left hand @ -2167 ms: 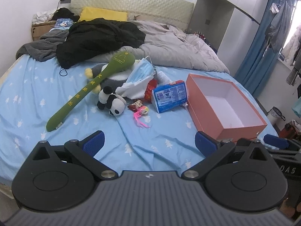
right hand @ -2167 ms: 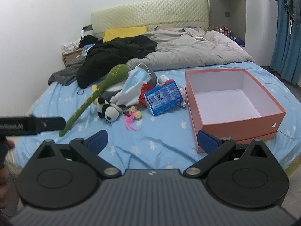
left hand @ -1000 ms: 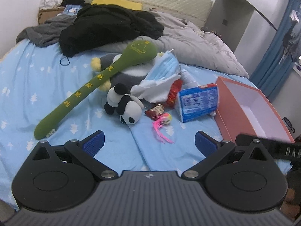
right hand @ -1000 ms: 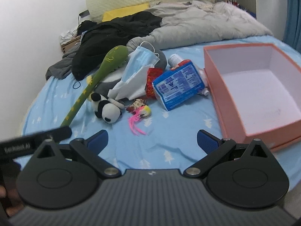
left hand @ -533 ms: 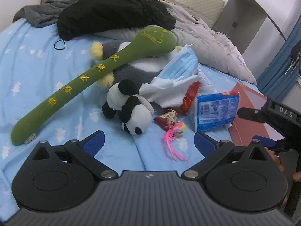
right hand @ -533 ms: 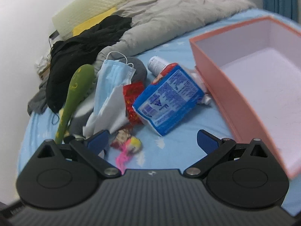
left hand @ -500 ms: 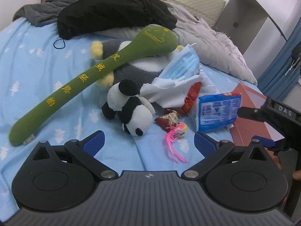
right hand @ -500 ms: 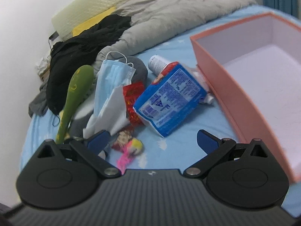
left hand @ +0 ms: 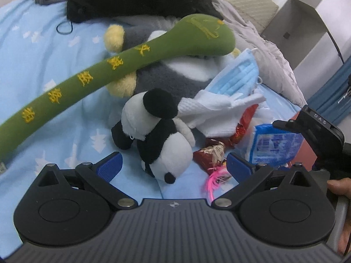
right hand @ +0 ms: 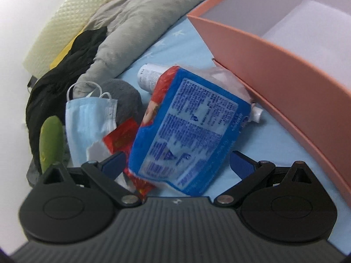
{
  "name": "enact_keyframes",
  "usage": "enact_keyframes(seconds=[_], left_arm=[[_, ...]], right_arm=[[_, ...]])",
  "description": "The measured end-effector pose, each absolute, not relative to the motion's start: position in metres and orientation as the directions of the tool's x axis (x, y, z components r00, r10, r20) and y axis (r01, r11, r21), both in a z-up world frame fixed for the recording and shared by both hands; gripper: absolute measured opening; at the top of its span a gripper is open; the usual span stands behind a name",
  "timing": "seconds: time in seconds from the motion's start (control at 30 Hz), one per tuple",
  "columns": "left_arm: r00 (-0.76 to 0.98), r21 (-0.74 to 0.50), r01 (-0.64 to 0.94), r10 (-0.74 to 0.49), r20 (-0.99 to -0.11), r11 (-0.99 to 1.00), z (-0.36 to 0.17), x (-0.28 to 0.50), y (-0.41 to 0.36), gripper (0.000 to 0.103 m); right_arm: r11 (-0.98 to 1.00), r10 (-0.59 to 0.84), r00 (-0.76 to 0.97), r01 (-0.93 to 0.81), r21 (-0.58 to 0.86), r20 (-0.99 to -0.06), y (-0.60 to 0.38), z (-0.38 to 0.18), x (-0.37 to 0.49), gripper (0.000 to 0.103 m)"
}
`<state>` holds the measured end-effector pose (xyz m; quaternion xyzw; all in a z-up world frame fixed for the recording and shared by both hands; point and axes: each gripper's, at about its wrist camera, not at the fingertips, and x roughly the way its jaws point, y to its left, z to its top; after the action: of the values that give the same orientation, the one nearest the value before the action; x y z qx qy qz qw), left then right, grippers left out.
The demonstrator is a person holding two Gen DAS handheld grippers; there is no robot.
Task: Organize soft objects
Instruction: 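Grasp the panda plush with left tool while right tool grasps the blue snack bag, then carry panda plush with left tool while right tool carries snack bag to pink box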
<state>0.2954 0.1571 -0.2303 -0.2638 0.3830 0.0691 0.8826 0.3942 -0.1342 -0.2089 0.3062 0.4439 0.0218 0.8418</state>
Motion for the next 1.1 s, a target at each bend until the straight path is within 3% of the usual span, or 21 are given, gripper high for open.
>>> enact_keyframes(seconds=[0.23,0.47,0.53,0.6,0.7,1.1], left_arm=[[0.677,-0.463,-0.366,-0.11,-0.728,0.807,-0.251,0.308,0.163,0.087],[0.668,-0.475,-0.368,-0.128,-0.733,0.799,-0.256,0.308,0.163,0.062],[0.671,-0.484,-0.364,-0.136,-0.729,0.796,-0.256,0.308,0.165,0.061],[0.675,-0.488,-0.362,-0.137,-0.725,0.794,-0.255,0.307,0.167,0.06],[0.68,-0.488,-0.361,-0.134,-0.721,0.795,-0.251,0.304,0.167,0.059],[0.694,-0.47,-0.35,-0.113,-0.711,0.81,-0.228,0.262,0.158,0.056]], right_arm=[[0.775,0.299,0.587,0.311,0.55,-0.752,-0.136,-0.23,0.414,0.103],[0.736,0.335,0.586,0.327,0.593,-0.738,-0.142,-0.237,0.415,0.096],[0.738,0.336,0.581,0.326,0.591,-0.741,-0.143,-0.236,0.412,0.09],[0.746,0.339,0.58,0.313,0.587,-0.74,-0.143,-0.233,0.412,0.077],[0.762,0.338,0.578,0.296,0.576,-0.743,-0.143,-0.228,0.409,0.069],[0.796,0.347,0.572,0.241,0.556,-0.744,-0.157,-0.199,0.366,0.064]])
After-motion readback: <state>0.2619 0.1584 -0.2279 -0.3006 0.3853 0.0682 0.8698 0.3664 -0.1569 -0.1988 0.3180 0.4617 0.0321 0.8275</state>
